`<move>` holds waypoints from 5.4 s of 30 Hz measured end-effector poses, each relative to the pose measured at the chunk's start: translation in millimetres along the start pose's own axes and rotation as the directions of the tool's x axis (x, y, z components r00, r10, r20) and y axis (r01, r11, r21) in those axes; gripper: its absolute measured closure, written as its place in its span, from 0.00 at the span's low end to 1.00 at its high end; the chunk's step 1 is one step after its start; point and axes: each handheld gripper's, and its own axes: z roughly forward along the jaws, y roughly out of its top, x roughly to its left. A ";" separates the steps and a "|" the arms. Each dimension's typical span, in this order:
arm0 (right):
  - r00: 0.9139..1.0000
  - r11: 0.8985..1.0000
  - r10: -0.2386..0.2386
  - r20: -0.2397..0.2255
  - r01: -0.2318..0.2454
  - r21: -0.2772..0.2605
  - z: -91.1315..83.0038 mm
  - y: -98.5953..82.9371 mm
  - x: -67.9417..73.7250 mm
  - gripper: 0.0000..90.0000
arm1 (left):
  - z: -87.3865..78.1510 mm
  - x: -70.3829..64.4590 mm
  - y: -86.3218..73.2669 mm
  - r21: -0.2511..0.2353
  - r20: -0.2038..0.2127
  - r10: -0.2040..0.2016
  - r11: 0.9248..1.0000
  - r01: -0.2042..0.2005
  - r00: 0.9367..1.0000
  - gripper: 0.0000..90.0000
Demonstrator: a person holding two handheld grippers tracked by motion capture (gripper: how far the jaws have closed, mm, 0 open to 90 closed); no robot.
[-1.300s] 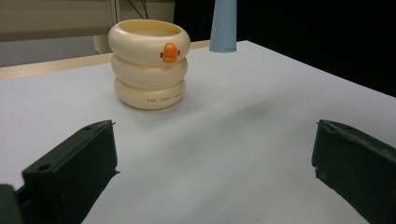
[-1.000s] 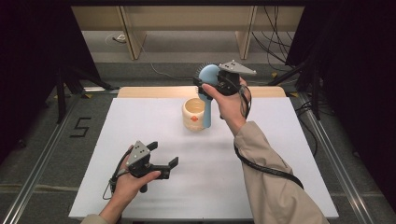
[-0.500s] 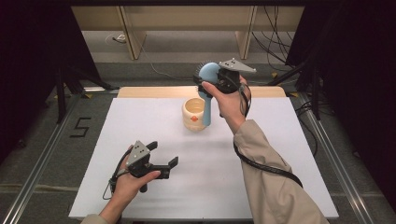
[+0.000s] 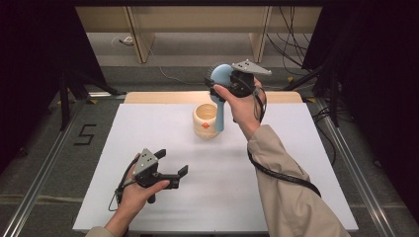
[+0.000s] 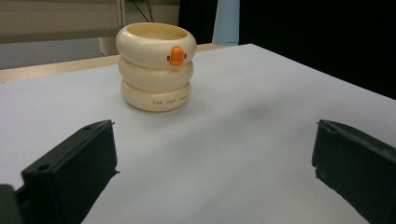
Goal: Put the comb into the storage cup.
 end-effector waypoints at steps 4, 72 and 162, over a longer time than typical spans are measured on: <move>1.000 1.000 0.001 0.005 -0.001 0.000 -0.1 0.7 -1.7 0.23 | 0.2 -0.5 0.0 0.003 0.002 0.001 1.000 -0.001 1.000 0.00; 1.000 1.000 -0.003 0.023 0.003 -0.027 24.0 13.7 0.4 0.23 | 0.1 0.7 -0.6 0.003 0.006 -0.002 1.000 0.002 1.000 0.00; 0.999 0.993 -0.013 0.047 0.018 -0.119 49.8 5.9 -2.7 0.23 | -0.2 1.9 0.1 0.000 -0.002 0.013 1.000 -0.013 1.000 0.00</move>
